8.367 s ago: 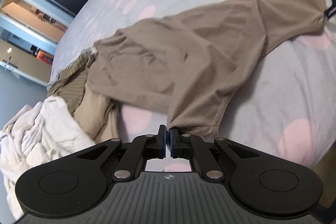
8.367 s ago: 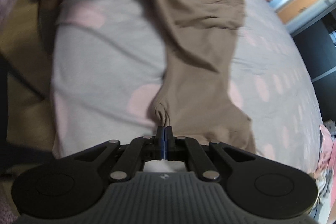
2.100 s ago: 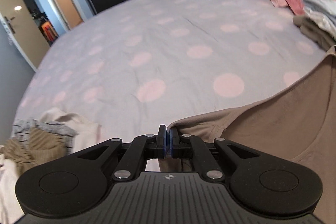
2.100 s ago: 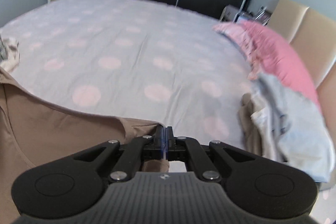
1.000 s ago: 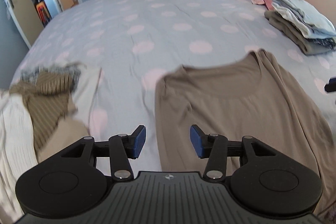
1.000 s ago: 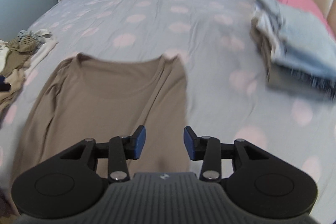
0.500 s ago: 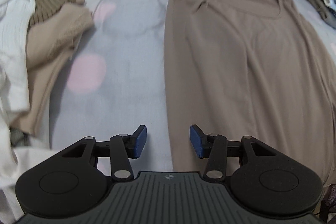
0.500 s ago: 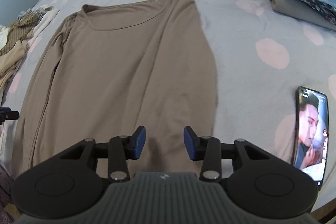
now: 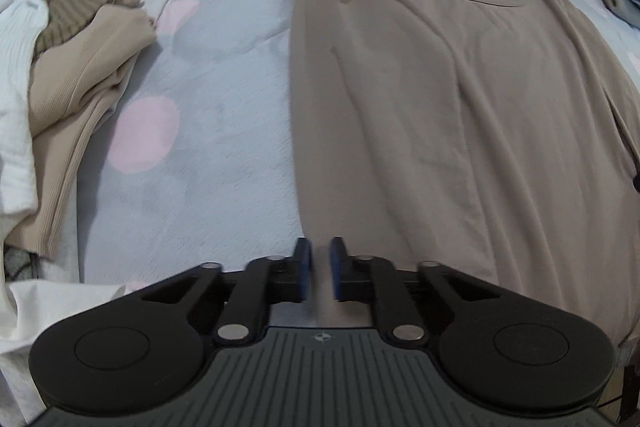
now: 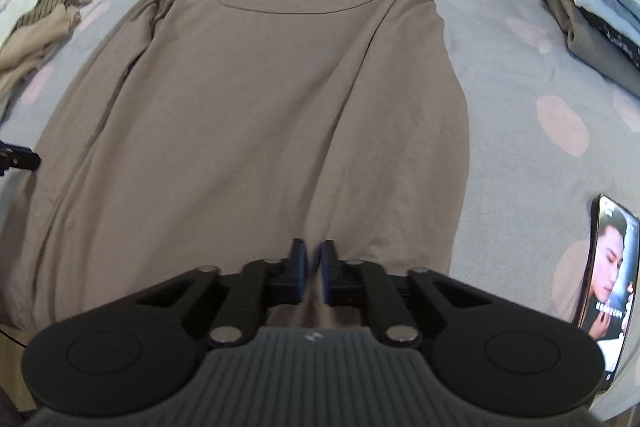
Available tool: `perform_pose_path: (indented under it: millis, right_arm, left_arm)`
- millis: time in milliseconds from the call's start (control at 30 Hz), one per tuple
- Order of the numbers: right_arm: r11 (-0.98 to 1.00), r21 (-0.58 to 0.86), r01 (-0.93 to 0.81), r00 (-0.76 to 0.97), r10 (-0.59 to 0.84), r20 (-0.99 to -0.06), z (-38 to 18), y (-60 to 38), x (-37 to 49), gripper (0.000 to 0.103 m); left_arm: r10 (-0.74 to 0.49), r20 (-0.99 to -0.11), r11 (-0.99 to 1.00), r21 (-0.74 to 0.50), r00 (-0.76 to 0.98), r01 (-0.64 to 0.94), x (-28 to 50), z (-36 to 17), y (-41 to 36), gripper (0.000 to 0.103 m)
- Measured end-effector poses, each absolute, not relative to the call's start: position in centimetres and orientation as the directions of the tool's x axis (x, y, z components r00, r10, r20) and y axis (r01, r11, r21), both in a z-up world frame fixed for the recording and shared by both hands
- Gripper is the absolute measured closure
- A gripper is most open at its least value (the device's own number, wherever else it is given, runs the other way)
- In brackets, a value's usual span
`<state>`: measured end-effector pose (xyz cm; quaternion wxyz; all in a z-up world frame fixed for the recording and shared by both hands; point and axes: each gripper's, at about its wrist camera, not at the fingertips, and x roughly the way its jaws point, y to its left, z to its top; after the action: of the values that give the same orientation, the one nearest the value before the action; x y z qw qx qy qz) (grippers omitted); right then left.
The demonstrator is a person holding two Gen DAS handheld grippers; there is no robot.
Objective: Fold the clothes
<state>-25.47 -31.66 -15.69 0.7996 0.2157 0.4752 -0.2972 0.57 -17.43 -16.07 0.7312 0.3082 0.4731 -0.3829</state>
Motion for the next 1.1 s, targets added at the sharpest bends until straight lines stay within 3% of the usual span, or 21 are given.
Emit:
perform_pose_path:
  millis: [533,800,1100]
  right_arm:
    - [0.565,0.09,0.82,0.339,-0.354,-0.872,-11.7,-36.7,-29.5,0.101]
    - [0.433,-0.019,0.901,0.225,-0.504,-0.834,-8.1,-43.2,-32.3,0.101]
    - [0.205,-0.107,0.973,0.03,-0.572,-0.82,-7.1,-53.5,-37.3,0.101]
  left_arm:
    - [-0.335,-0.897,0.592,0.037,0.287,0.805,3.2,-12.8,-17.0,0.103]
    - [-0.358,-0.83,0.661,0.099,0.428,0.744,8.7,-8.3,-17.9,0.103]
    - [-0.189,-0.782,0.751,0.275,0.595,0.6,18.2,-6.6,-18.5,0.103]
